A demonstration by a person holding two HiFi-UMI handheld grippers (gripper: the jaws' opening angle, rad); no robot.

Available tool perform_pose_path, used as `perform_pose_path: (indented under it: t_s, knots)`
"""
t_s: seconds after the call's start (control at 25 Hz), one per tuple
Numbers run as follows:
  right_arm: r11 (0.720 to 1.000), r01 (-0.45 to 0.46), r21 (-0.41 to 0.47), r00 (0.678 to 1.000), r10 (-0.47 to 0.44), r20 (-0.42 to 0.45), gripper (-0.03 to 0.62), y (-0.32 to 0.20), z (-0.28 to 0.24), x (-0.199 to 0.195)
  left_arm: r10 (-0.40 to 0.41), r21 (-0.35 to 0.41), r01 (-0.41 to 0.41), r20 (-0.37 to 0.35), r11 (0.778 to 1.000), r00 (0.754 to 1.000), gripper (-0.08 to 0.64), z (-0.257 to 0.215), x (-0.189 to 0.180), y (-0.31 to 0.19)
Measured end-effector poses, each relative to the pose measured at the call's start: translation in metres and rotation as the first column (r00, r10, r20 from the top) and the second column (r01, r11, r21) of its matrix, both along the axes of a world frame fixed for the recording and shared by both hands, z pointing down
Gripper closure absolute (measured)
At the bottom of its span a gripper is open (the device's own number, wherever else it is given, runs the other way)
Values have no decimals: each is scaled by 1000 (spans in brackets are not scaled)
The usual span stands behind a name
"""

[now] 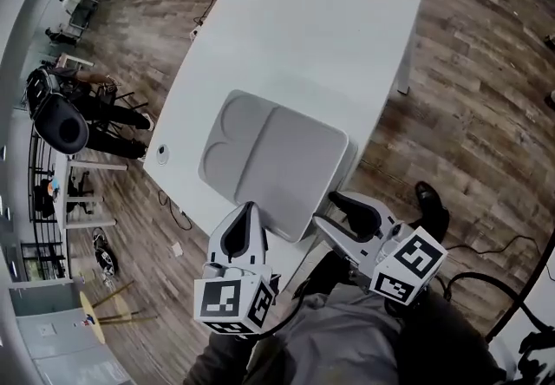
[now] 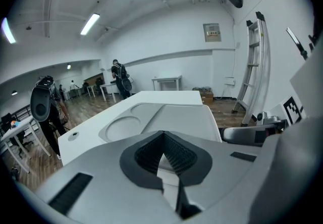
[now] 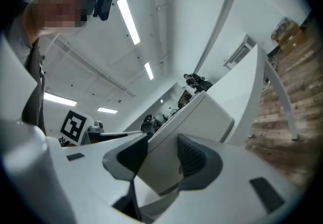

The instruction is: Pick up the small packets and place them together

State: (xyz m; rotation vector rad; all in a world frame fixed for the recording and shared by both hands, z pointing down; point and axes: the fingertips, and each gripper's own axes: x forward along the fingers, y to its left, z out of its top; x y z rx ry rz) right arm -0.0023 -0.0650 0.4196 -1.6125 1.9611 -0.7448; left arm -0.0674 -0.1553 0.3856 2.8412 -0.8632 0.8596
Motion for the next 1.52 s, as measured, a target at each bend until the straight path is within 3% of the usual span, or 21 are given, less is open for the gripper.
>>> perform_pose_path:
  t_s: [0.12, 0.28, 0.36, 0.52, 0.6, 0.72, 0.92, 1.0, 1.08, 1.24, 1.28, 1.32, 1.4, 1.52]
  knots:
    - [1000, -11, -4, 998, 11, 54, 410, 4, 15, 2, 19, -13, -19, 0, 1000, 1000, 559, 10, 1, 0]
    - [1000, 0, 11, 970, -2, 242, 392, 3, 36, 5, 41, -31, -40, 14, 999, 999, 559, 21, 8, 2]
    - [999, 12, 53, 944, -29, 328, 382, 3, 40, 10, 45, -40, -45, 14, 998, 999, 560, 24, 11, 3]
    - [984, 46, 171, 861, -126, 492, 382, 7, 45, 18, 41, -39, -40, 21, 998, 999, 559, 27, 12, 3]
    - [982, 56, 182, 850, -143, 507, 382, 7, 46, 20, 39, -42, -38, 24, 998, 999, 559, 28, 13, 3]
    - [983, 60, 175, 862, -139, 487, 382, 6, 44, 19, 33, -45, -31, 28, 998, 999, 560, 27, 13, 2]
    - [981, 71, 182, 855, -154, 496, 382, 5, 36, 24, 15, -53, -13, 39, 999, 999, 560, 29, 13, 2]
    - [982, 83, 170, 840, -160, 518, 382, 2, 37, 25, 10, -54, -8, 44, 998, 999, 560, 30, 12, 2]
    - [978, 87, 189, 807, -180, 562, 382, 1, 35, 26, 5, -53, -2, 52, 999, 999, 560, 29, 12, 3]
    - [959, 91, 270, 689, -256, 678, 383, -1, 34, 31, -5, -25, 7, 59, 1000, 998, 559, 28, 14, 3]
    - [957, 98, 273, 682, -264, 682, 383, -2, 35, 31, -7, -22, 9, 58, 1000, 998, 560, 29, 14, 2]
    - [960, 107, 259, 692, -259, 673, 405, -3, 38, 30, -10, -22, 12, 55, 1000, 998, 559, 28, 15, 2]
    - [967, 121, 226, 718, -242, 653, 522, -5, 45, 28, -13, -26, 15, 50, 1000, 999, 560, 28, 16, 2]
    - [963, 137, 230, 712, -257, 653, 543, -1, 50, 28, -5, -27, 6, 41, 1000, 999, 560, 30, 17, 5]
